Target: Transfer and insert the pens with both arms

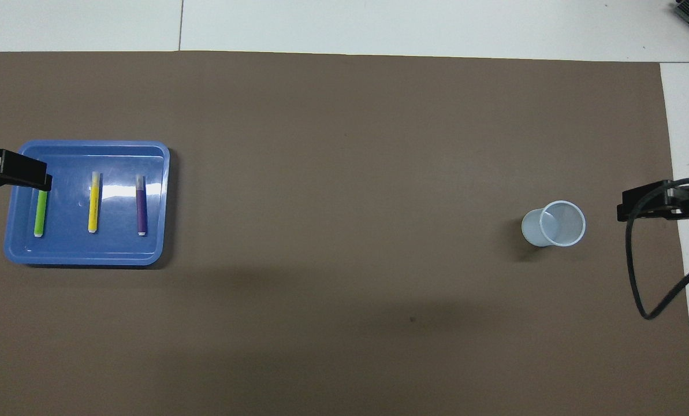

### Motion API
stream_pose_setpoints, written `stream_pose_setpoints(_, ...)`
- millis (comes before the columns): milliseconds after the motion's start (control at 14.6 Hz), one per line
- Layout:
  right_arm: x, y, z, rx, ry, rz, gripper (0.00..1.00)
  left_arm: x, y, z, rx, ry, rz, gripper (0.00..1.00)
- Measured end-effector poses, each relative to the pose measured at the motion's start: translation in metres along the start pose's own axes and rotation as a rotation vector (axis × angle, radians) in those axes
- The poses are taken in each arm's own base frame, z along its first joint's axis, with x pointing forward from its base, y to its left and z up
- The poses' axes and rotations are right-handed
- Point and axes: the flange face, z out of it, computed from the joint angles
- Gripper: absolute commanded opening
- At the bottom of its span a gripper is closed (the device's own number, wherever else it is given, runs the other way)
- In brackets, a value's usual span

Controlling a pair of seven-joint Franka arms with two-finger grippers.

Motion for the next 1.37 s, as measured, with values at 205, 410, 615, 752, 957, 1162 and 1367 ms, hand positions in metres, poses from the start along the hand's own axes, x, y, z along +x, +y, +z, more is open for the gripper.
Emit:
stream_pose_setpoints(205, 0.0000, -0.0001, 0.0000, 0.000, 0.000, 0.000, 1.00, 0.0000, 0.0000, 0.0000, 0.000, 0.000, 0.000, 1.00)
stream_pose_setpoints(410, 0.0000, -0.0001, -0.0001, 0.000, 0.000, 0.000, 1.00, 0.0000, 0.0001, 0.0000, 0.000, 0.000, 0.000, 1.00)
stream_pose_setpoints(615, 0.0000, -0.0001, -0.0001, 0.000, 0.000, 0.000, 1.00, 0.0000, 0.0001, 0.0000, 0.000, 0.000, 0.000, 1.00)
stream_pose_setpoints(752, -0.0001, -0.0004, -0.0001, 0.000, 0.000, -0.001, 1.00, 0.0000, 0.0001, 0.0000, 0.000, 0.000, 0.000, 1.00)
stream_pose_setpoints(957, -0.0001, -0.0009, -0.0001, 0.000, 0.000, -0.002, 1.00, 0.0000, 0.0003, 0.0000, 0.000, 0.000, 0.000, 1.00)
stream_pose_setpoints(1162, -0.0004, -0.0020, -0.0002, 0.004, 0.000, -0.003, 1.00, 0.0000, 0.0002, 0.0000, 0.000, 0.000, 0.000, 1.00)
stream_pose_setpoints(1367, -0.0022, -0.0062, -0.0019, 0.020, 0.001, -0.011, 1.00, 0.0000, 0.0002, 0.0000, 0.000, 0.000, 0.000, 1.00)
